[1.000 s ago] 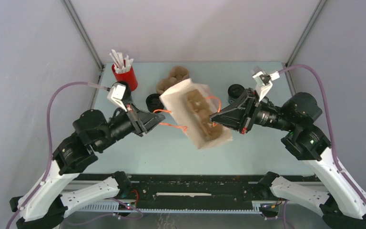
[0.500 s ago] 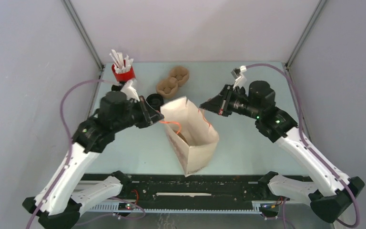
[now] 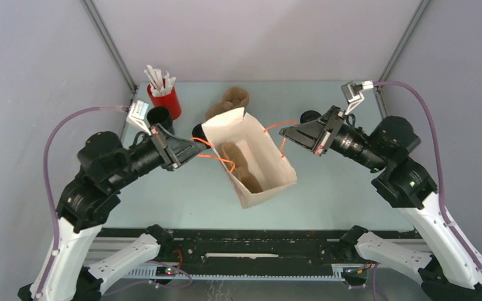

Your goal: Pack the takeout coffee

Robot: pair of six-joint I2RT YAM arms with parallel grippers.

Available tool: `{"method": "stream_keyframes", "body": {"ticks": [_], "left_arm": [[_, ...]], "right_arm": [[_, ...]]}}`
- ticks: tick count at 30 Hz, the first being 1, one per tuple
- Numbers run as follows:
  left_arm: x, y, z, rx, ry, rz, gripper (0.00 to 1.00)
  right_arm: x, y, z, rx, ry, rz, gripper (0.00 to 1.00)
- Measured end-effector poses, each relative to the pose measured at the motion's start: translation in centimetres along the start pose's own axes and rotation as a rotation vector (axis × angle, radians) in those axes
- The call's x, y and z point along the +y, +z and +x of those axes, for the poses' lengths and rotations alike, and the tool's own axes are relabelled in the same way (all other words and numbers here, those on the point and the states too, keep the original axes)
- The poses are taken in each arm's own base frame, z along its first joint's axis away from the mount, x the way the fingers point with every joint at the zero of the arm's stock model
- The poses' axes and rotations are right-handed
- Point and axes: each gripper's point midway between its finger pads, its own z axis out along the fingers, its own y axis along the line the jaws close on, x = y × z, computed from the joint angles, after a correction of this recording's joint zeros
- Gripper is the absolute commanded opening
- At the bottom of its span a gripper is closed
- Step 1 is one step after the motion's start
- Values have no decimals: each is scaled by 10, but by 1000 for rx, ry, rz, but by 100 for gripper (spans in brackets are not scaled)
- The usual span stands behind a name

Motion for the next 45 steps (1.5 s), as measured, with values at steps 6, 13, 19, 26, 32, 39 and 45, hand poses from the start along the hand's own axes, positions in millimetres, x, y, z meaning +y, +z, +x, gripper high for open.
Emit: {"method": "stream_keyframes", "body": {"ticks": [6, 13, 19, 26, 32, 39, 45], "left_arm": [[79, 43, 43, 99, -47, -182, 0], [119, 67, 69, 256, -73, -327, 0], [-3, 14, -20, -59, 57, 1, 0], [126, 49, 45, 64, -53, -263, 0], [103, 64, 34, 164, -62, -301, 0], [58, 20, 5, -33, 4, -119, 0], [83, 28, 19, 39, 4, -218, 0]], "right_arm": [[-82, 25, 25, 32, 37, 199, 0], [-157, 38, 67, 194, 131, 395, 0], [-24, 20, 11, 45, -10, 67, 0], [-100, 28, 16, 35, 47, 172, 0], [-139, 54, 38, 166, 104, 332, 0], [-51, 18, 3, 45, -38, 88, 0], [-59, 29, 18, 115, -37, 76, 0]]}}
